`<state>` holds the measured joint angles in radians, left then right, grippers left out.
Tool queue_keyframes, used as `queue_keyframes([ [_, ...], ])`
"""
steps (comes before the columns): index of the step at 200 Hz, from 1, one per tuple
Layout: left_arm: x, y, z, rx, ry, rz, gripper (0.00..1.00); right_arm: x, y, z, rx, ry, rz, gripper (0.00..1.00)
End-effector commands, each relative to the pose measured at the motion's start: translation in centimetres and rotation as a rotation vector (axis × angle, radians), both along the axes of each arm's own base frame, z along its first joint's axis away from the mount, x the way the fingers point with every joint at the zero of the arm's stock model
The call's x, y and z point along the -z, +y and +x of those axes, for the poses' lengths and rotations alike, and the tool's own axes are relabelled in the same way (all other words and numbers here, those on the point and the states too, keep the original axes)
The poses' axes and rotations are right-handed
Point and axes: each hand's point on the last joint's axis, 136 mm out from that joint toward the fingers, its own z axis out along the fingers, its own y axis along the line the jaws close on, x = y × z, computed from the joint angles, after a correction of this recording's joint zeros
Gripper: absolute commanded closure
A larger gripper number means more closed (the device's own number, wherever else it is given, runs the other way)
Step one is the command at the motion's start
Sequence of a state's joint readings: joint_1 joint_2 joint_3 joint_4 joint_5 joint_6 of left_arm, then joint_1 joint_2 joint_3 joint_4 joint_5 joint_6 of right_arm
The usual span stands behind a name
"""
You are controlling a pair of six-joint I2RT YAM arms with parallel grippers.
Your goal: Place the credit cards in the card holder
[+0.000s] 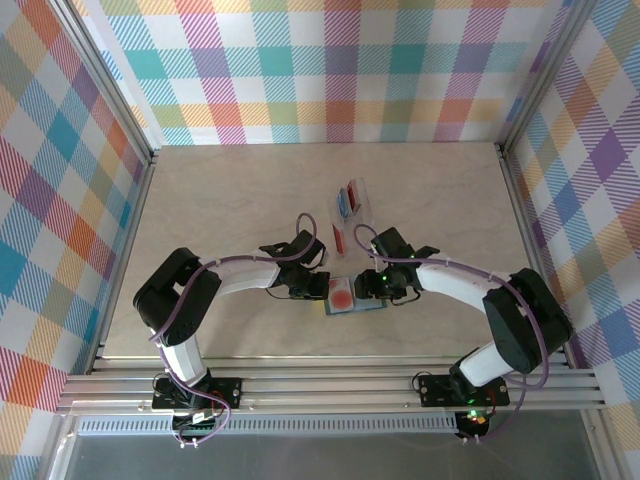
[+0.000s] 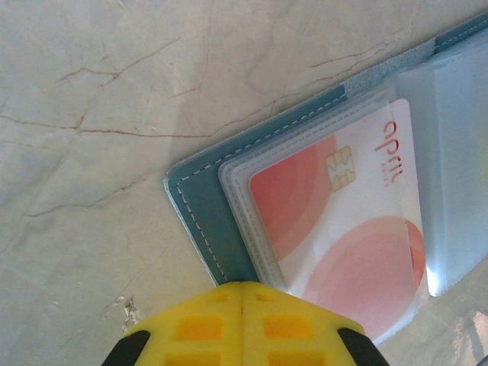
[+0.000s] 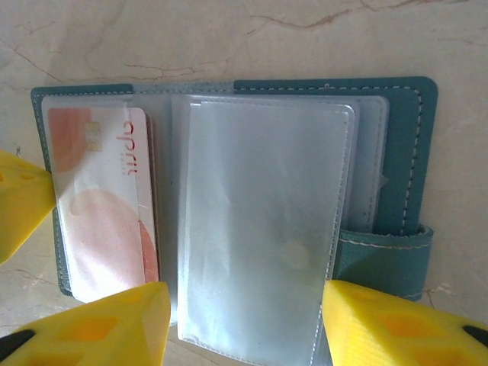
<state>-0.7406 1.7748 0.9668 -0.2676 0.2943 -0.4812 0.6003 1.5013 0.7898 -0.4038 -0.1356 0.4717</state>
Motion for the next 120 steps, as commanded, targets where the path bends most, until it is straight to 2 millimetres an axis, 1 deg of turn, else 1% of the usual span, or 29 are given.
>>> queue_keyframes([
  [1, 4.8, 2.7, -2.1, 0.000, 0.087, 0.153, 0.98, 0.5, -0.4, -0.4, 0.019, 0.024, -0.006, 0.45],
  [21, 4.8, 2.7, -2.1, 0.000, 0.089, 0.154, 0.98, 0.1, -0.8, -0.3, 0.030, 0.004, -0.011, 0.44],
  [57, 4.9, 2.7, -2.1, 0.000, 0.091, 0.154, 0.98, 0.2, -1.1, -0.4, 0.033, 0.006, -0.026, 0.44],
  [92, 4.9, 2.7, -2.1, 0.000, 0.091, 0.155, 0.98, 0.2, -0.3, -0.5, 0.013, 0.019, 0.013, 0.44],
  [120, 4.9, 2.6, -2.1, 0.000, 0.092, 0.154, 0.98, -0.8, 0.8, -0.5, -0.013, 0.001, 0.081, 0.45],
])
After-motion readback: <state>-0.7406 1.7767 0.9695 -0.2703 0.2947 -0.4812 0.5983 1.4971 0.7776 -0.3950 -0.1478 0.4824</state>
